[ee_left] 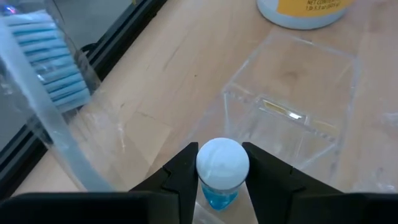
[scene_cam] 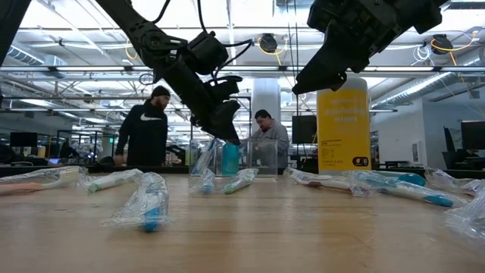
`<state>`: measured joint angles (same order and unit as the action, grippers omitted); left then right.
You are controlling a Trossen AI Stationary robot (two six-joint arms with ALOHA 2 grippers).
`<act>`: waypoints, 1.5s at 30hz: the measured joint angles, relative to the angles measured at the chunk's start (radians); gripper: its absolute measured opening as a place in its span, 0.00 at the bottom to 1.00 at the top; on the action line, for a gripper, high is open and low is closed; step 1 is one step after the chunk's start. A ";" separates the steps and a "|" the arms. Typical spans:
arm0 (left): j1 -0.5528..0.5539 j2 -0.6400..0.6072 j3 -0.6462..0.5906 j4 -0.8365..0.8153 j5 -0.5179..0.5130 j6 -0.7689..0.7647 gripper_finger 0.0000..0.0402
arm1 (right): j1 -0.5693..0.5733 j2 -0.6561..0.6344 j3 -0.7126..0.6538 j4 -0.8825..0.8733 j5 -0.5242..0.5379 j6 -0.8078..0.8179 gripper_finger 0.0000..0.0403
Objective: Pick & Place toothbrushing station
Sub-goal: Put the blue mouthwash into the middle compartment of the transparent organizer, then put the violet toothbrush into the right compartment of the transparent organizer
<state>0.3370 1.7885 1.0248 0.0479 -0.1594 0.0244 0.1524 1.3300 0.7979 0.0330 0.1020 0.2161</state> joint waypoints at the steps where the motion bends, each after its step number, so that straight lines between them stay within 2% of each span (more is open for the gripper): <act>1: 0.000 0.000 0.000 -0.001 -0.002 0.000 0.34 | 0.000 0.000 0.000 0.000 0.000 0.001 0.42; 11: -0.008 -0.024 -0.001 -0.012 -0.007 0.019 0.56 | 0.000 0.000 0.000 0.000 0.000 0.008 0.42; 16: -0.017 -0.115 -0.001 -0.052 -0.007 0.017 0.60 | 0.000 0.000 0.000 0.000 0.001 0.007 0.42; 22: -0.043 -0.267 -0.001 -0.164 0.006 -0.004 0.61 | 0.000 0.000 0.000 0.000 0.001 0.025 0.42; 26: -0.083 -0.350 -0.001 -0.264 0.084 -0.013 0.61 | 0.000 0.014 -0.027 0.043 0.001 0.063 0.42; 29: -0.126 -0.370 0.000 -0.328 0.197 -0.023 0.61 | 0.000 0.030 -0.069 0.135 0.001 0.064 0.42; 31: -0.157 -0.368 0.000 -0.363 0.293 0.017 0.61 | 0.000 0.031 -0.085 0.167 0.001 0.064 0.42; 33: -0.192 -0.357 -0.001 -0.402 0.335 0.096 0.61 | 0.000 0.031 -0.085 0.192 0.001 0.064 0.42; 35: -0.218 -0.345 0.000 -0.430 0.282 0.185 0.61 | 0.000 0.030 -0.085 0.218 0.001 0.064 0.42; 37: -0.228 -0.344 -0.002 -0.461 0.146 0.244 0.61 | 0.000 0.030 -0.085 0.258 0.001 0.064 0.42; 39: -0.229 -0.344 0.001 -0.463 -0.013 0.186 0.61 | 0.000 0.030 -0.085 0.287 0.001 0.064 0.42; 41: -0.228 -0.348 0.000 -0.504 -0.113 0.053 0.61 | 0.000 0.030 -0.085 0.299 0.001 0.067 0.42; 43: -0.229 -0.354 0.000 -0.542 -0.117 -0.038 0.61 | 0.000 0.030 -0.085 0.300 0.001 0.090 0.42; 45: -0.239 -0.365 0.000 -0.617 -0.046 -0.062 0.61 | 0.000 0.030 -0.085 0.295 0.001 0.113 0.42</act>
<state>0.0982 1.4232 1.0248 -0.5692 -0.2057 -0.0373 0.1528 1.3598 0.7128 0.3283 0.1029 0.3291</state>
